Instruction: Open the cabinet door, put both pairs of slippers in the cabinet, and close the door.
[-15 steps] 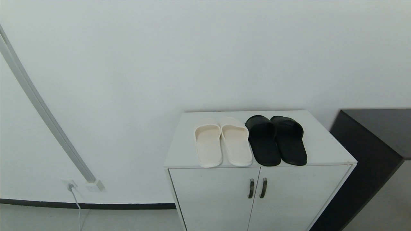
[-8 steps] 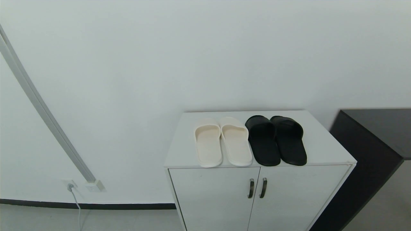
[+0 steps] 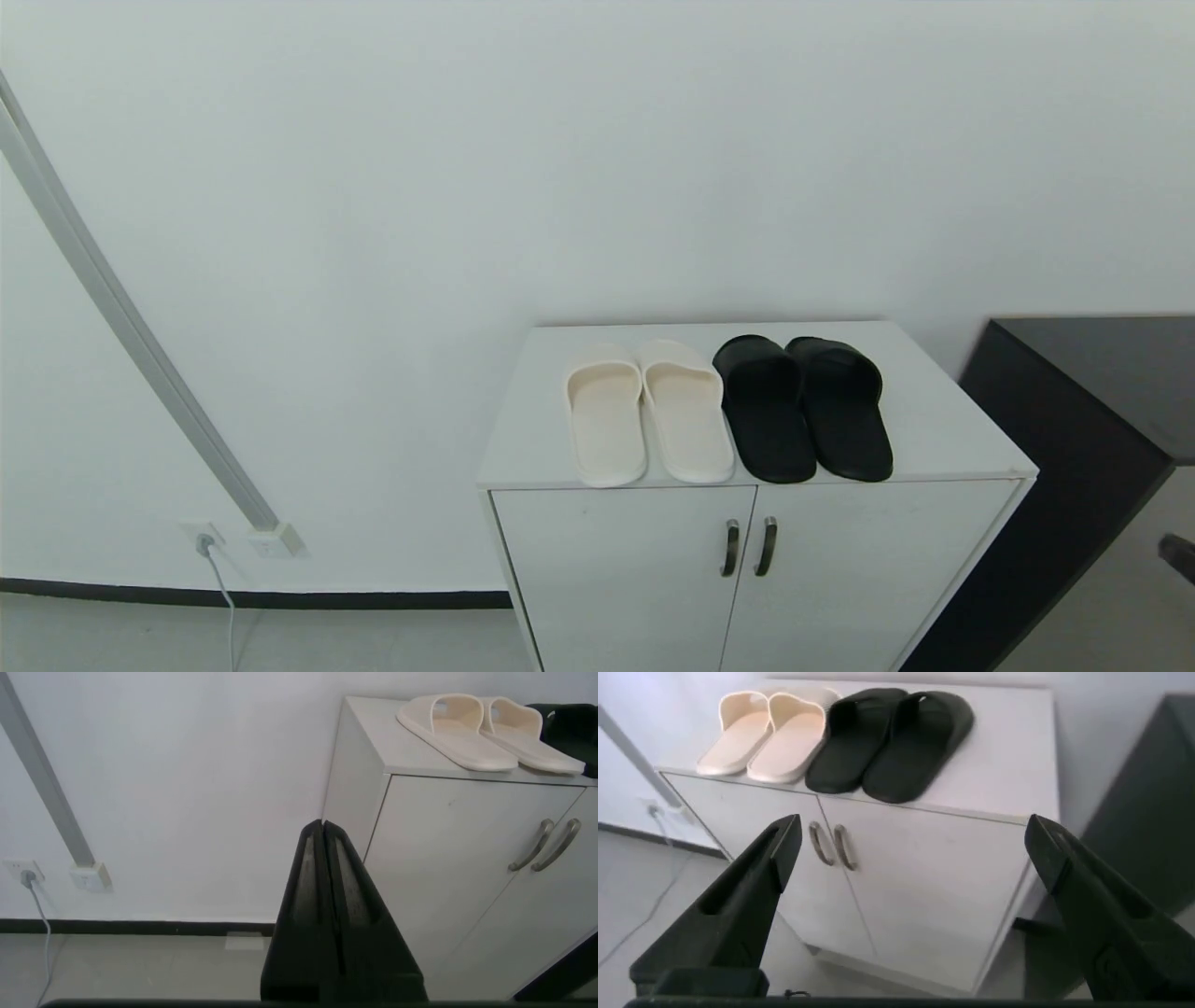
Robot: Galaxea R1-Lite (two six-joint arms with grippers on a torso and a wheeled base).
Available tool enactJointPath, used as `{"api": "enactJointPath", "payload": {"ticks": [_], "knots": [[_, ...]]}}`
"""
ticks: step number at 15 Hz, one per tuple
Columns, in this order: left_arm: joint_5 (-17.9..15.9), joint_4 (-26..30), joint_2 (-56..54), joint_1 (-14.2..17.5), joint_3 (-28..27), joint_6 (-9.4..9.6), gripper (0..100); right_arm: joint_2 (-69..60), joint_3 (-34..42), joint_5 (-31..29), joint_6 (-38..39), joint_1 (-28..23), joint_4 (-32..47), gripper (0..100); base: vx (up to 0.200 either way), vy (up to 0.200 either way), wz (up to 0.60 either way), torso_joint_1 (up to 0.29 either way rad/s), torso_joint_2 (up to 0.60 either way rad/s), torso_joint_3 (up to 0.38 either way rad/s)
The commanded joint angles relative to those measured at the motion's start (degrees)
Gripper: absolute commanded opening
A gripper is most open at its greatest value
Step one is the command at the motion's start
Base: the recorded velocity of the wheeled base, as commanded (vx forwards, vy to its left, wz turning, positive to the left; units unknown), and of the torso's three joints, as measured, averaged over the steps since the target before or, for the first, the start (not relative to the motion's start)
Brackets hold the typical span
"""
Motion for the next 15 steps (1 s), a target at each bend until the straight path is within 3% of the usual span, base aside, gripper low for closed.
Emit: {"api": "enactJointPath", "payload": {"ticks": [1,3,5,6,15], "knots": [[0.04,-0.01,0.08,0.01,0.01,-0.02,0,17.90,-4.27,-5.52,3.62,10.98,-7.22,100,0.000,0.000,0.00,0.000,0.00,0.000],[0.04,-0.01,0.08,0.01,0.01,-0.02,0,22.91,-8.66,-12.55,5.73,19.32,-9.33,100,0.000,0.000,0.00,0.000,0.00,0.000],[0.04,-0.01,0.08,0.01,0.01,-0.02,0,25.46,-10.68,-14.83,5.91,21.61,-9.59,100,0.000,0.000,0.00,0.000,0.00,0.000],[-0.05,-0.01,0.08,-0.07,0.01,-0.02,0,32.14,-15.16,-20.02,6.17,24.86,-10.56,100,0.000,0.000,0.00,0.000,0.00,0.000],[-0.05,-0.01,0.08,0.01,0.01,-0.02,0,57.63,-26.85,-39.71,7.05,26.88,-26.11,100,0.000,0.000,0.00,0.000,0.00,0.000]]}}
